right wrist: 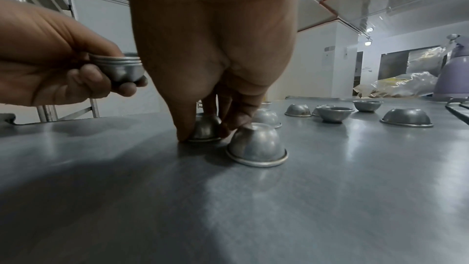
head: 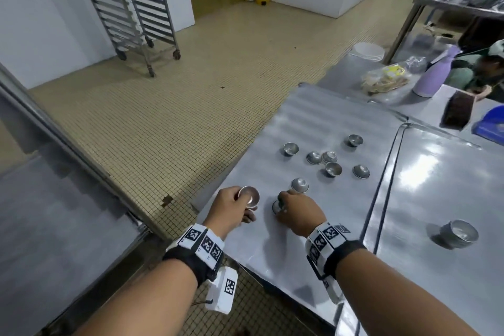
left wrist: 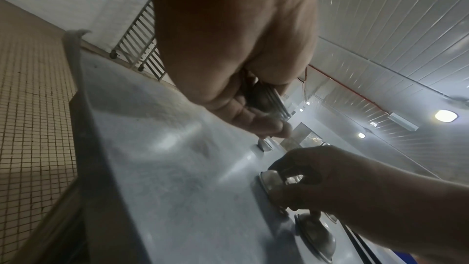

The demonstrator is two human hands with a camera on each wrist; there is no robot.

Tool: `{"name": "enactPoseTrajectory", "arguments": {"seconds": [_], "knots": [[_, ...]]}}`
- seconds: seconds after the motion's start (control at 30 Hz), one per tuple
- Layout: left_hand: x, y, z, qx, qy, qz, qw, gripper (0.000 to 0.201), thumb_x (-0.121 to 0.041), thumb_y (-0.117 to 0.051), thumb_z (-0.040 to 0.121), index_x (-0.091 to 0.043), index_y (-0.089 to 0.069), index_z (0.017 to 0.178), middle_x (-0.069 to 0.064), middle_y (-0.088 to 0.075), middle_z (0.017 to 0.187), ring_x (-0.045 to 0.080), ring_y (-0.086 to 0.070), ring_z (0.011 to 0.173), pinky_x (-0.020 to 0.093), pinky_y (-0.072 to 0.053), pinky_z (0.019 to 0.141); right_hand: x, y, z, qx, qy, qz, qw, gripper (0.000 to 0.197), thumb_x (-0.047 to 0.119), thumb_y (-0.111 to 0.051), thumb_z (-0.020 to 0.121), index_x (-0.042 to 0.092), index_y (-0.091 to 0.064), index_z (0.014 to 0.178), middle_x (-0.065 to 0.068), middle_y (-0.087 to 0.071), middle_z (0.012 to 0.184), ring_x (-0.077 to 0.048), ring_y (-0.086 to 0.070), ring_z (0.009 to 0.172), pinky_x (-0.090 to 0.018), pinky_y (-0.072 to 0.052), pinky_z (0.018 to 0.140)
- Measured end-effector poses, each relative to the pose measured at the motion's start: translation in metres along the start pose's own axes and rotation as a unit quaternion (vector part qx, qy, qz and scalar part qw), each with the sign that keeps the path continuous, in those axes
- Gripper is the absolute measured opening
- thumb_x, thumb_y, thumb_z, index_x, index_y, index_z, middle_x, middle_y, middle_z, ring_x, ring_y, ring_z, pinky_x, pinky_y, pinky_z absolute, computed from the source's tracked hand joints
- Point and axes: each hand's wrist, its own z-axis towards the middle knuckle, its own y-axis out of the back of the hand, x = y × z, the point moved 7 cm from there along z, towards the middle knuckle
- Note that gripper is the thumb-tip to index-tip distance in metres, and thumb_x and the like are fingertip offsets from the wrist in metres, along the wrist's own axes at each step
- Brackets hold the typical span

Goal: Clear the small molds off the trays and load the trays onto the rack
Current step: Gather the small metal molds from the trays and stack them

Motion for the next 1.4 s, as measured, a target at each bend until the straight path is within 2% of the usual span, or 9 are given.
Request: {"name": "enactPoseTrajectory", "arguments": {"seconds": [0.07, 0.2, 0.37, 0.57, 0.73, 0.83, 1.03, 1.17, 1.4], "knots": [[0.001, -0.002, 0.003, 0.004, -0.002, 0.0, 1.0, 0.024, -0.016, -0.052, 0.1, 0.003, -0.066, 0.095, 0.023, -0.074, 0.079, 0.022, -0.073, 0.06, 0.032, -0.053, 0.061, -0.003, 0.001, 0.001, -0.008, -0.009, 0.005, 1.0, 0.018, 0.029, -0.046, 0.096, 0.013, -0.053, 0.101, -0.01, -0.061, 0.115, -0.035, -0.06, 0.105, -0.033, -0.04, 0.073], [0.001, -0.003, 0.007, 0.003, -0.008, -0.026, 1.0, 0.023, -0.014, -0.058, 0.099, 0.007, -0.068, 0.093, 0.028, -0.072, 0.084, 0.026, -0.076, 0.065, 0.023, -0.054, 0.054, -0.007, 0.001, -0.001, -0.012, -0.006, 0.027, 1.0, 0.045, 0.024, -0.054, 0.093, 0.014, -0.047, 0.136, -0.011, -0.048, 0.136, -0.039, -0.059, 0.11, -0.039, -0.048, 0.086], [0.001, -0.005, 0.011, -0.002, -0.008, -0.046, 0.999, 0.019, -0.014, -0.06, 0.099, 0.002, -0.069, 0.095, 0.021, -0.072, 0.083, 0.027, -0.076, 0.068, 0.024, -0.055, 0.056, -0.01, 0.016, 0.001, -0.065, 0.005, 0.07, 0.995, 0.031, 0.023, -0.063, 0.087, 0.013, -0.06, 0.116, -0.006, -0.049, 0.126, -0.032, -0.062, 0.1, -0.037, -0.051, 0.086], [-0.002, -0.002, 0.012, -0.022, -0.003, -0.045, 0.999, 0.022, -0.014, -0.059, 0.099, 0.005, -0.068, 0.095, 0.028, -0.073, 0.089, 0.021, -0.075, 0.062, 0.017, -0.05, 0.05, -0.004, 0.014, 0.005, -0.024, 0.039, 0.03, 0.998, 0.028, 0.031, -0.061, 0.088, 0.012, -0.062, 0.11, -0.008, -0.059, 0.115, -0.031, -0.06, 0.1, -0.031, -0.044, 0.075], [-0.002, -0.005, 0.015, -0.022, -0.001, -0.042, 0.999, 0.02, -0.011, -0.059, 0.098, 0.008, -0.067, 0.096, 0.023, -0.073, 0.085, 0.024, -0.077, 0.066, 0.026, -0.057, 0.059, -0.009, 0.003, 0.007, -0.009, 0.033, 0.032, 0.999, 0.047, 0.034, -0.064, 0.085, 0.017, -0.053, 0.128, -0.008, -0.06, 0.118, -0.032, -0.062, 0.105, -0.031, -0.043, 0.074], [0.0, -0.005, 0.016, -0.026, -0.004, -0.04, 0.999, 0.021, -0.012, -0.058, 0.098, 0.008, -0.066, 0.096, 0.02, -0.073, 0.082, 0.026, -0.077, 0.068, 0.039, -0.059, 0.072, -0.01, 0.002, 0.007, -0.01, 0.042, 0.027, 0.999, 0.032, 0.034, -0.063, 0.083, 0.017, -0.06, 0.11, -0.007, -0.061, 0.112, -0.032, -0.062, 0.103, -0.03, -0.04, 0.071], [-0.001, -0.005, 0.017, -0.044, 0.003, -0.074, 0.996, 0.024, -0.01, -0.058, 0.097, 0.012, -0.066, 0.094, 0.028, -0.072, 0.09, 0.024, -0.076, 0.065, 0.022, -0.055, 0.054, -0.01, 0.033, -0.003, -0.103, 0.035, 0.11, 0.988, 0.042, 0.041, -0.074, 0.079, 0.021, -0.062, 0.115, -0.004, -0.066, 0.108, -0.026, -0.062, 0.099, -0.033, -0.049, 0.08], [-0.006, -0.017, 0.018, -0.025, 0.031, -0.202, 0.979, 0.022, -0.011, -0.06, 0.094, 0.008, -0.07, 0.09, 0.027, -0.07, 0.097, 0.034, -0.074, 0.082, 0.033, -0.061, 0.066, 0.004, 0.054, -0.019, -0.177, 0.055, 0.193, 0.964, 0.054, 0.045, -0.076, 0.079, 0.025, -0.058, 0.126, 0.005, -0.071, 0.109, -0.018, -0.065, 0.099, -0.03, -0.05, 0.082], [-0.015, -0.053, 0.008, 0.065, 0.049, -0.287, 0.954, 0.046, -0.036, -0.04, 0.103, -0.003, -0.072, 0.099, 0.018, -0.076, 0.098, 0.021, -0.072, 0.084, 0.038, -0.058, 0.072, 0.018, 0.054, -0.036, -0.203, 0.058, 0.207, 0.955, 0.065, 0.052, -0.076, 0.078, 0.026, -0.056, 0.133, 0.004, -0.071, 0.112, -0.02, -0.063, 0.104, -0.034, -0.049, 0.087]]}}
